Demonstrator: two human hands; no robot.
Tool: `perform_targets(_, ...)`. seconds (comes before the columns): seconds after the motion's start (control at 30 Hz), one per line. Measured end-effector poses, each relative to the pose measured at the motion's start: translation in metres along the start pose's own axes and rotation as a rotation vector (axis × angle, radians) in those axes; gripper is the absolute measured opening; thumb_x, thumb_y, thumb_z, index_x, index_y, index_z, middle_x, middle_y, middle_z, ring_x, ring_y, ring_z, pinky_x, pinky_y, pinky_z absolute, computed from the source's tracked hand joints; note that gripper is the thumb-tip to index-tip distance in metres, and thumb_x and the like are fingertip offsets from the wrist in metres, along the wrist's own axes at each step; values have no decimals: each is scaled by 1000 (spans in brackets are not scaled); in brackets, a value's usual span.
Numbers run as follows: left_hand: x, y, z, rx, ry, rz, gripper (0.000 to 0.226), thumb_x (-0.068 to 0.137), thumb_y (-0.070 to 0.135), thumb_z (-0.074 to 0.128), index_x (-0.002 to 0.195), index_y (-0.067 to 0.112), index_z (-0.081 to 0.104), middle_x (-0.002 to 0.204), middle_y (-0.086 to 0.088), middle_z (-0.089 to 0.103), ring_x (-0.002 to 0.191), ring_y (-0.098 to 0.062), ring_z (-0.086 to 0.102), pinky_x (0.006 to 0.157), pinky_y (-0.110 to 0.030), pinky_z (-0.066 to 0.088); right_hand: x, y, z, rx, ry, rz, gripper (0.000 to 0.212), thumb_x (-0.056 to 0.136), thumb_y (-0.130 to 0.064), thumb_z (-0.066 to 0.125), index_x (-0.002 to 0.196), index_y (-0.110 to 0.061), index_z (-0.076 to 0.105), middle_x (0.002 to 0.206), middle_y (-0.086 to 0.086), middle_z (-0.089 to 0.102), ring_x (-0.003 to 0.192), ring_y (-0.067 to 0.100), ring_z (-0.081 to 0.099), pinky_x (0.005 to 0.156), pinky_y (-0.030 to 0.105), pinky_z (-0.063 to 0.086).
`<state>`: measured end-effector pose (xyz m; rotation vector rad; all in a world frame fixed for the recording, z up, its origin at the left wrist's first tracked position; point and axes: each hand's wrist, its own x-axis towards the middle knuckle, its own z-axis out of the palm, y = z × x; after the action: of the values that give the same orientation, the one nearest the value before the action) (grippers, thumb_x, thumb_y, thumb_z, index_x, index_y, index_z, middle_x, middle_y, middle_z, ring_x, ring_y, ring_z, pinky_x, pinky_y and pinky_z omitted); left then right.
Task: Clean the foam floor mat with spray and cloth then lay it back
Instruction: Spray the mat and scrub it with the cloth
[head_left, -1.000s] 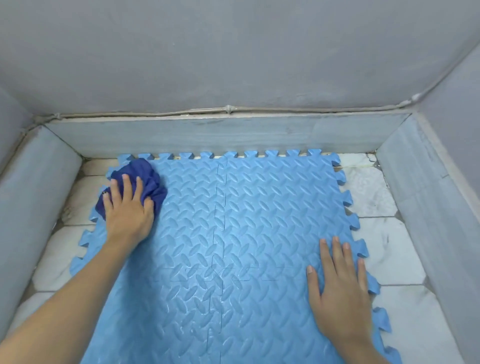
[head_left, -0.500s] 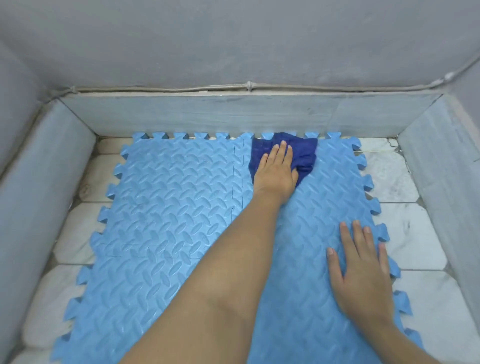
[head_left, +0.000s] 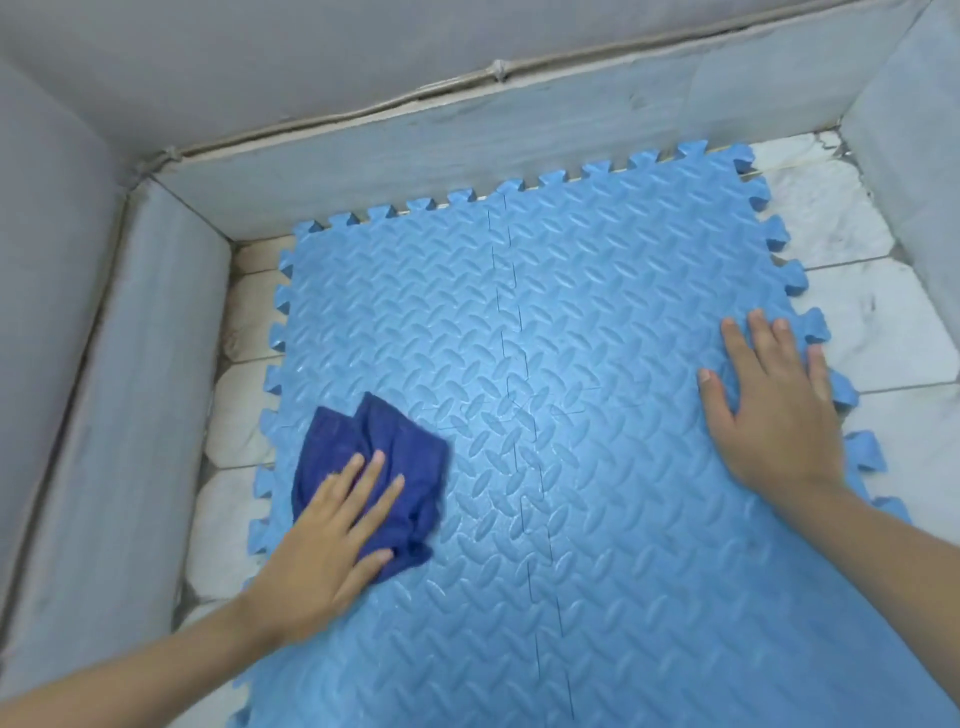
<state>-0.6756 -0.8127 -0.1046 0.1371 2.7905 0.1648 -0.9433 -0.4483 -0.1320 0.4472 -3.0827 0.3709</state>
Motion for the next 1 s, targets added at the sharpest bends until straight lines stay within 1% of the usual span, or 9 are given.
perform_targets(0.07, -28, 30, 17, 61, -2, 102, 66, 97, 50, 32, 153, 20, 19, 161, -8, 13, 148, -30, 11, 116, -44, 13, 1, -1, 0, 1, -1, -4, 65, 97, -48, 25, 153, -16, 30, 162, 8, 24, 151, 23, 15, 123, 46, 5)
perform_targets(0.17, 5, 10, 9, 78, 90, 152, 66, 94, 49, 35, 153, 25, 19, 161, -4, 14, 148, -26, 11, 117, -44, 12, 2, 0, 0, 14, 18, -6, 64, 98, -47, 27, 153, -15, 30, 162, 9, 23, 151, 24, 14, 123, 46, 5)
perform_targets(0.33, 99, -59, -22, -104, 243, -407, 62, 96, 50, 18, 153, 25, 12, 162, -2, 7, 149, -27, 6, 118, -47, 7, 1, -1, 1, 24, 19, -3, 63, 98, -46, 29, 153, -16, 29, 162, 11, 23, 151, 26, 14, 122, 47, 5)
perform_targets(0.4, 102, -58, -18, -133, 240, -466, 62, 98, 48, 19, 153, 21, 11, 162, -3, 2, 149, -27, 0, 119, -45, 1, 2, 0, 3, 15, 26, -10, 62, 99, -45, 30, 153, -15, 29, 162, 12, 23, 151, 29, 15, 121, 49, 6)
perform_targets(0.47, 77, -38, -9, -129, 221, -356, 63, 97, 49, 17, 153, 20, 12, 162, -2, 1, 149, -26, -2, 120, -47, 3, 3, 1, 4, -6, 32, -45, 60, 100, -43, 31, 152, -13, 28, 161, 14, 24, 150, 31, 17, 121, 52, 8)
perform_targets(0.63, -43, 31, 25, 63, 67, 113, 61, 99, 50, 21, 154, 25, 14, 162, -8, 7, 148, -31, 4, 118, -46, 8, 2, -7, 12, -21, 9, -48, 59, 102, -42, 31, 153, -13, 27, 162, 14, 22, 150, 31, 15, 121, 51, 8)
perform_targets(0.73, -68, 37, 34, 155, 55, 252, 60, 99, 51, 24, 153, 26, 18, 161, -6, 14, 147, -31, 14, 115, -46, 15, 1, -14, 14, 2, -31, -45, 60, 102, -43, 28, 153, -13, 26, 162, 14, 21, 151, 30, 13, 122, 50, 7)
perform_targets(0.83, -39, 13, 34, 74, 125, 85, 61, 98, 49, 22, 154, 29, 13, 162, 0, 9, 149, -23, 9, 118, -43, 10, -3, -15, 10, -42, -26, -69, 61, 102, -44, 26, 154, -13, 24, 163, 13, 20, 151, 29, 12, 122, 51, 6)
perform_targets(1.0, 42, -49, 1, -153, 240, -462, 66, 94, 52, 11, 153, 24, 8, 162, 0, 1, 149, -22, 0, 120, -41, 2, -1, 1, -3, -29, 1, -39, 62, 101, -46, 26, 154, -15, 24, 163, 12, 19, 151, 28, 12, 122, 51, 6)
